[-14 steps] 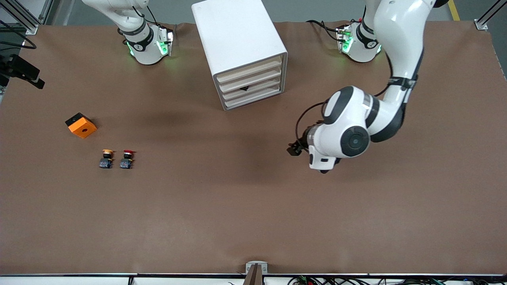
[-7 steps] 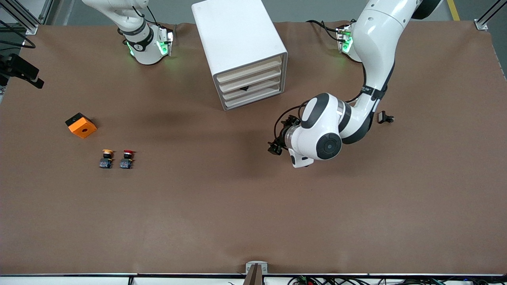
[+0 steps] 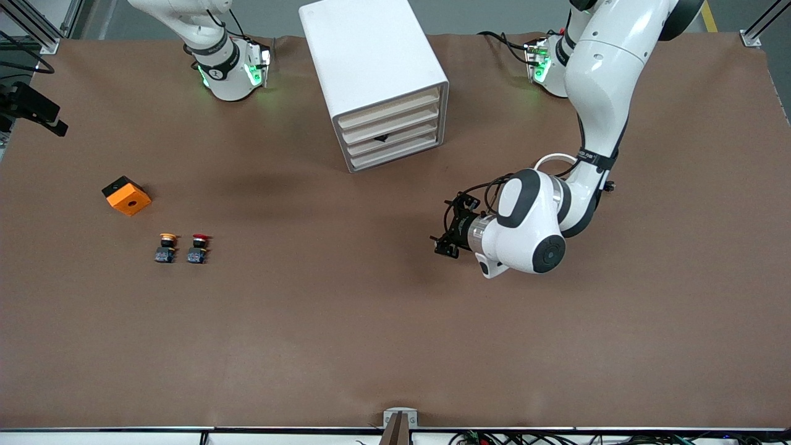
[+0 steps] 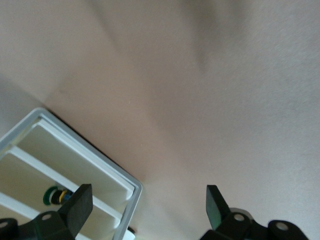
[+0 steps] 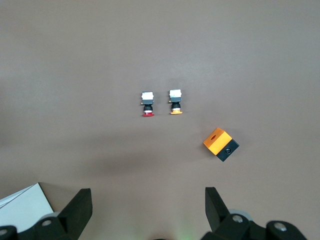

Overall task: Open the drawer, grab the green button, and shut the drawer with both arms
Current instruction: 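Lower the left gripper to the drawer handle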

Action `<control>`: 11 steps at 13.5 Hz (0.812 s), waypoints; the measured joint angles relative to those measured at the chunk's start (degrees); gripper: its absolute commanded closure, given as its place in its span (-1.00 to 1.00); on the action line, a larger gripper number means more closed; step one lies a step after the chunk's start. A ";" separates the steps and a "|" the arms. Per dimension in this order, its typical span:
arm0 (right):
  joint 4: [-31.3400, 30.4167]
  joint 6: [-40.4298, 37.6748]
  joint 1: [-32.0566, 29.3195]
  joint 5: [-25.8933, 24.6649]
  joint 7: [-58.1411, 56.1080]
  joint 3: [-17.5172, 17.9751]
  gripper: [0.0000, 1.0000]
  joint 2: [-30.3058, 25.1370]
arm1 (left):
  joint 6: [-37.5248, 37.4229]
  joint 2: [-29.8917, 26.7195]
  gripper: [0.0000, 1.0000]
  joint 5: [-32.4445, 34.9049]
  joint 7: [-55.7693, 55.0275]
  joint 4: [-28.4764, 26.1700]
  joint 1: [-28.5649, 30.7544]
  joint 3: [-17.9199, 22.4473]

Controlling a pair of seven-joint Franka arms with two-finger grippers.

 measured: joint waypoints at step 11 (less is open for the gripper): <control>0.00 -0.91 0.00 0.00 0.00 -0.01 -1.00 0.00 | -3.00 4.45 -1.00 -11.14 -8.97 -0.80 0.42 -0.11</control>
